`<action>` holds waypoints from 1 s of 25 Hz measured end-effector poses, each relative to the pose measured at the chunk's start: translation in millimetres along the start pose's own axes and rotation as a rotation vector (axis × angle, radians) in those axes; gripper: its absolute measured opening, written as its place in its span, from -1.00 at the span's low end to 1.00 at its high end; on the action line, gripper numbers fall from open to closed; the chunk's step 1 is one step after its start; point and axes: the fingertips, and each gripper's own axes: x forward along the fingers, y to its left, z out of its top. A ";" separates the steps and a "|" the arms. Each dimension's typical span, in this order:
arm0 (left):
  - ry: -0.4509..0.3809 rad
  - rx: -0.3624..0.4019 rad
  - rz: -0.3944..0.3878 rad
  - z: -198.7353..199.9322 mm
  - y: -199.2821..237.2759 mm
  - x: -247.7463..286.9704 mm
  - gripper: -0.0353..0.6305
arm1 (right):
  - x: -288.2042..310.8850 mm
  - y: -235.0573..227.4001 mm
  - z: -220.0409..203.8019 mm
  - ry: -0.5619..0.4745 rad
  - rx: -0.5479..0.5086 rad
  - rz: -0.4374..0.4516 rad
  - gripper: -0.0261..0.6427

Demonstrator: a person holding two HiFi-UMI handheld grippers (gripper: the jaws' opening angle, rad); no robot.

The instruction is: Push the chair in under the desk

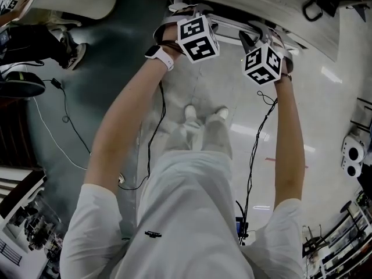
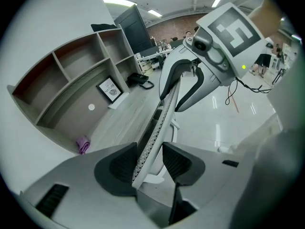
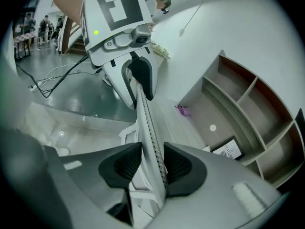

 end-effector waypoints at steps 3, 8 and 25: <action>-0.015 0.001 0.035 -0.8 -3.7 -1.1 -0.38 | -6.3 4.0 1.7 -0.022 0.032 -0.029 -0.44; -0.100 -0.049 0.123 6.5 -2.0 -18.6 -0.37 | -25.4 3.6 13.8 -0.071 0.075 -0.072 -0.39; -0.356 -0.367 0.222 17.2 -63.3 -160.0 -0.53 | -154.8 53.7 62.3 -0.213 0.194 -0.179 -0.84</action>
